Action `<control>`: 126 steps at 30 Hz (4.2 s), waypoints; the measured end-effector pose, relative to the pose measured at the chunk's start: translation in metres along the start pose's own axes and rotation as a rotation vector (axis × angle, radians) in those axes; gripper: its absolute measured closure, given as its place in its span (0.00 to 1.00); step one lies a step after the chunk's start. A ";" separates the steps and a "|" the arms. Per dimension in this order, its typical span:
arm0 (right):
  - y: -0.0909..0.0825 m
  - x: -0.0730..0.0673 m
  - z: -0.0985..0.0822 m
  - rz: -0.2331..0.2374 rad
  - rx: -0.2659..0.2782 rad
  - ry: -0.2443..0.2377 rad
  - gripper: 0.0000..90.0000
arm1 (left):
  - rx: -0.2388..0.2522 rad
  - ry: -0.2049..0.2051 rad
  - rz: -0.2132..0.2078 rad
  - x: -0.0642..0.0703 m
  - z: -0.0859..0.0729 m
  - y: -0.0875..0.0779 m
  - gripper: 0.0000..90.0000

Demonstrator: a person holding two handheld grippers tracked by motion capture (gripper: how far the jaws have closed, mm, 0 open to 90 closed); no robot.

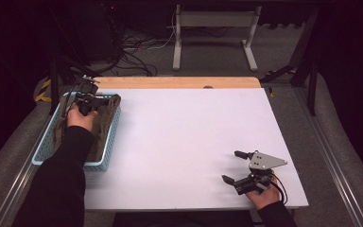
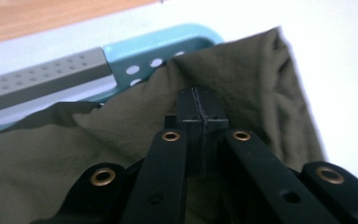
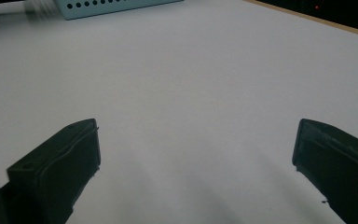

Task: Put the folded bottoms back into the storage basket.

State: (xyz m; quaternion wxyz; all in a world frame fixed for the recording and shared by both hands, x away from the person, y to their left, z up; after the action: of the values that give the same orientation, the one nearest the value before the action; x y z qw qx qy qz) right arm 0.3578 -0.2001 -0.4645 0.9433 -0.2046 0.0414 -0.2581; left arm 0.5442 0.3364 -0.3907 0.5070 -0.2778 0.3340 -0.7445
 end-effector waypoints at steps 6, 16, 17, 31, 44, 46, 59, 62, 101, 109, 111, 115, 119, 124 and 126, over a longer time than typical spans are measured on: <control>0.000 0.000 0.000 0.002 0.001 -0.001 0.01 | -0.014 0.024 0.003 0.003 -0.001 0.014 0.99; 0.000 0.000 0.000 0.006 0.001 -0.005 0.01 | -0.181 0.010 -0.049 0.005 -0.008 0.039 1.00; 0.000 0.000 0.000 0.007 0.002 -0.003 0.02 | -0.209 0.003 -0.062 0.004 -0.010 0.042 1.00; 0.001 0.000 0.001 0.007 0.002 0.001 0.02 | -0.251 0.044 0.015 0.009 -0.008 0.033 0.99; 0.006 0.000 0.004 0.015 0.004 0.004 0.02 | -0.018 0.036 0.016 0.015 -0.001 -0.026 0.90; 0.006 0.000 0.004 0.016 0.004 0.004 0.02 | 0.005 0.038 0.014 0.017 -0.001 -0.032 0.89; 0.007 0.001 0.005 0.026 0.007 0.007 0.02 | 0.214 0.050 -0.101 0.042 -0.014 -0.083 0.66; 0.008 0.001 0.005 0.027 0.008 0.007 0.02 | 0.242 0.062 -0.116 0.048 -0.018 -0.089 0.64; 0.006 -0.001 0.004 0.026 0.000 0.001 0.02 | 0.434 0.221 -0.508 0.147 -0.082 -0.080 0.12; 0.006 -0.001 0.004 0.025 0.000 0.002 0.02 | 0.449 0.260 -0.548 0.166 -0.100 -0.062 0.10; 0.006 -0.001 0.004 0.025 0.000 0.003 0.02 | 0.453 0.271 -0.563 0.171 -0.106 -0.057 0.10; 0.006 -0.001 0.004 0.025 0.001 0.003 0.02 | 0.454 0.310 -0.555 0.179 -0.117 -0.046 0.07; 0.006 -0.001 0.004 0.026 0.001 0.002 0.02 | 0.448 0.312 -0.577 0.184 -0.127 -0.035 0.06; 0.006 -0.001 0.004 0.029 0.000 0.003 0.02 | 0.440 0.321 -0.585 0.187 -0.138 -0.022 0.05; 0.006 -0.001 0.004 0.031 0.000 0.002 0.02 | 0.436 0.331 -0.579 0.189 -0.140 -0.019 0.04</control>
State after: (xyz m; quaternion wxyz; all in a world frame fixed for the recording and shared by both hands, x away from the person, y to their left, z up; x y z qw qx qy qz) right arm 0.3605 -0.1930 -0.4635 0.9471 -0.2035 0.0456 -0.2439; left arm 0.3652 0.1938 -0.4491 0.2627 -0.1222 0.1532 -0.9448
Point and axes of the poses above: each handheld gripper's, and its own axes: y roughly forward along the jaws, z roughly out of its top, x roughly to its right, the point moved 2 cm from there along y, roughly forward along the jaws, and after that the axes turned 1 degree about z, right-handed, at the moved point
